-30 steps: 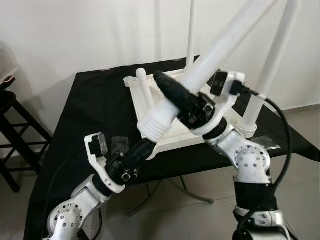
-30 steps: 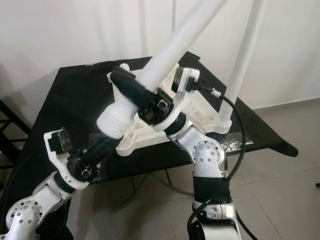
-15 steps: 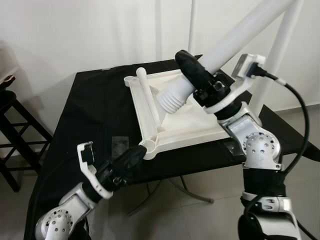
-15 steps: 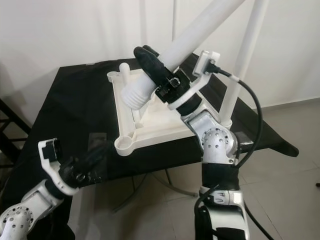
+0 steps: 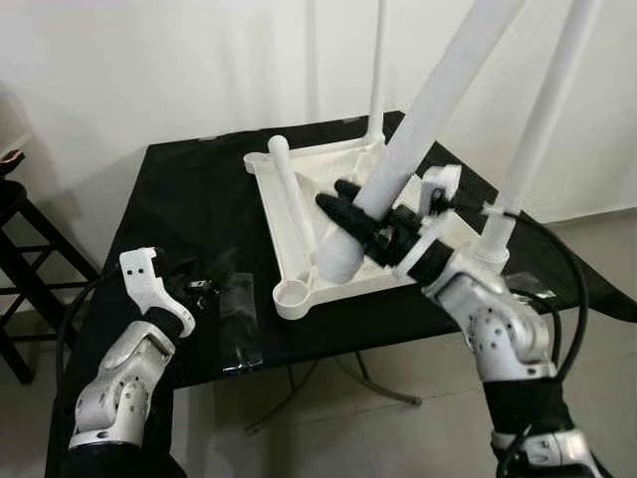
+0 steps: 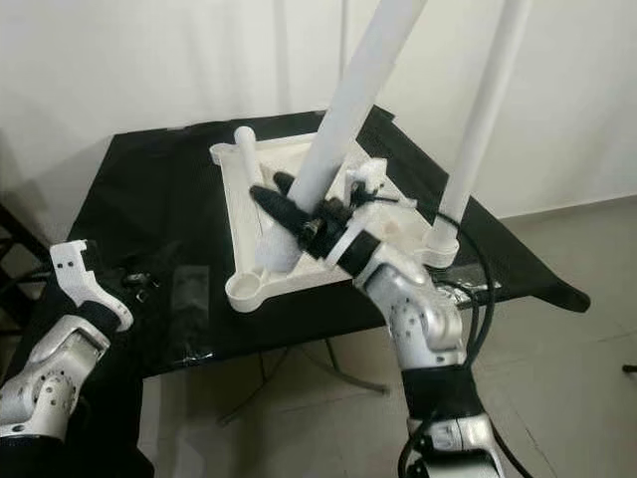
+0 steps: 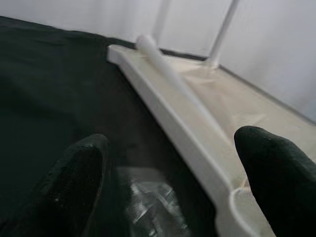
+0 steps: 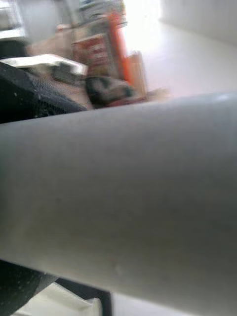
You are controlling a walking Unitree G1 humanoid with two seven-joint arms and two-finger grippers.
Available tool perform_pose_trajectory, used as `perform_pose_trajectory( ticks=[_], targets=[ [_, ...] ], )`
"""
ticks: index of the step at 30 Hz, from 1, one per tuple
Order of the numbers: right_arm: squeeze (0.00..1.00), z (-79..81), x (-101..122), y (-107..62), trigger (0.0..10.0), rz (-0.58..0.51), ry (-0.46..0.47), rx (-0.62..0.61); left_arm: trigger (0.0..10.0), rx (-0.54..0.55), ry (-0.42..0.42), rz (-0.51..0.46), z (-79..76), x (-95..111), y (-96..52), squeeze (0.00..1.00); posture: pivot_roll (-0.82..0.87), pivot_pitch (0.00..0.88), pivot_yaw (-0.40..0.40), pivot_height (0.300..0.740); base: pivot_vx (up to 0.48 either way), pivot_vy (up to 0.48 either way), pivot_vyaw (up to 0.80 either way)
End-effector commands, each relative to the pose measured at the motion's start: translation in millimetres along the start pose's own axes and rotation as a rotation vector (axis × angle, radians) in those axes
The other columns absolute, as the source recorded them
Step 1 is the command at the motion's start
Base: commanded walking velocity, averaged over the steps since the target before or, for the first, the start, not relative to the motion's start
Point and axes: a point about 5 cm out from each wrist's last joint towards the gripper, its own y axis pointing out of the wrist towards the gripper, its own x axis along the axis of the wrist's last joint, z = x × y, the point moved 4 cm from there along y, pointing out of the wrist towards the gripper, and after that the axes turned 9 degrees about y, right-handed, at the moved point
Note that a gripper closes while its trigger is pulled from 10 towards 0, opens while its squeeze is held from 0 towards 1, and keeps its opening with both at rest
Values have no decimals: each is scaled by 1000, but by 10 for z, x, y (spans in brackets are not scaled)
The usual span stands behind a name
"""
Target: Building children table
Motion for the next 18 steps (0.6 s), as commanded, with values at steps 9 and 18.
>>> perform_pose_trajectory(
  ticks=[9, 18],
  targets=[
    [0, 0, -483, -187, 10000, 168, -124, -90, 10000, -3, 126, 76, -382, -294, -160, 0, -71, 0, 32, 740, 0, 0, 0],
    [0, 24, -619, -183, 10000, 190, -144, -111, 10000, -26, 189, 62, -526, -398, -122, 0, -71, 0, 35, 740, 0, 0, 0]
  ],
)
